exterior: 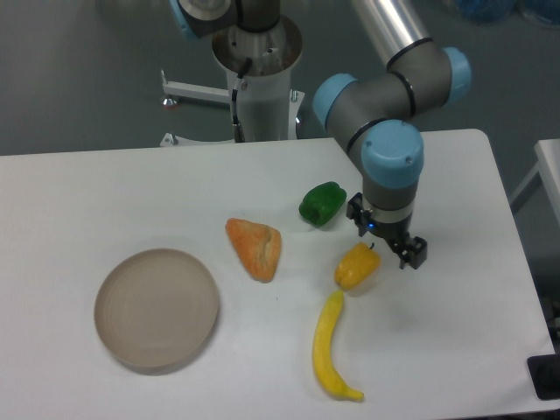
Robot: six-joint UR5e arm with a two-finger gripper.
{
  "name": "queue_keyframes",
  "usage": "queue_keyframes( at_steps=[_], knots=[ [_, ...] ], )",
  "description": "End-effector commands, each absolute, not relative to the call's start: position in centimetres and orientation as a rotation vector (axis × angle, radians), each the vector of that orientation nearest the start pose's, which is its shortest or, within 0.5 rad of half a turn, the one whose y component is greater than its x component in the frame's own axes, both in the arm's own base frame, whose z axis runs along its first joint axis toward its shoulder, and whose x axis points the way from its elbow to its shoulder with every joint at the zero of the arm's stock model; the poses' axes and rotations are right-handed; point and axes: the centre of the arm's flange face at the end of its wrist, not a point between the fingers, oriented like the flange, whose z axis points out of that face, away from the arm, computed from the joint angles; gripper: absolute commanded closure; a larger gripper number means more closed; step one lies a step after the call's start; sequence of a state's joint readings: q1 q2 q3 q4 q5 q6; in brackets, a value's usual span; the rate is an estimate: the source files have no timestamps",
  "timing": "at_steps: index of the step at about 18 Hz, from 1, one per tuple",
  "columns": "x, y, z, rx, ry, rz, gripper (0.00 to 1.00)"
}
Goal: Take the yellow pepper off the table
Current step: 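Lower the open gripper around the yellow bell pepper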
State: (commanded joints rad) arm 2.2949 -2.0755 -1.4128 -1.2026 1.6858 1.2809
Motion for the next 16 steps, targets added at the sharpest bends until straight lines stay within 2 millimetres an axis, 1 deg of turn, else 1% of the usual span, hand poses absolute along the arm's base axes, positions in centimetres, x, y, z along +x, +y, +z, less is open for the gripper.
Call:
queue_keyframes(
  at_steps=[4, 8, 11, 16],
  knots=[
    [-34.8, 58.6, 28.8, -3.112, 0.909, 0.089, 0.00],
    [-35.0, 58.9, 28.5, -3.102, 0.904, 0.110, 0.00],
    [-35.0, 58.9, 27.7, -3.106, 0.905, 0.105, 0.00],
    [-35.0, 58.9, 27.1, -3.110, 0.905, 0.097, 0.00]
  ],
)
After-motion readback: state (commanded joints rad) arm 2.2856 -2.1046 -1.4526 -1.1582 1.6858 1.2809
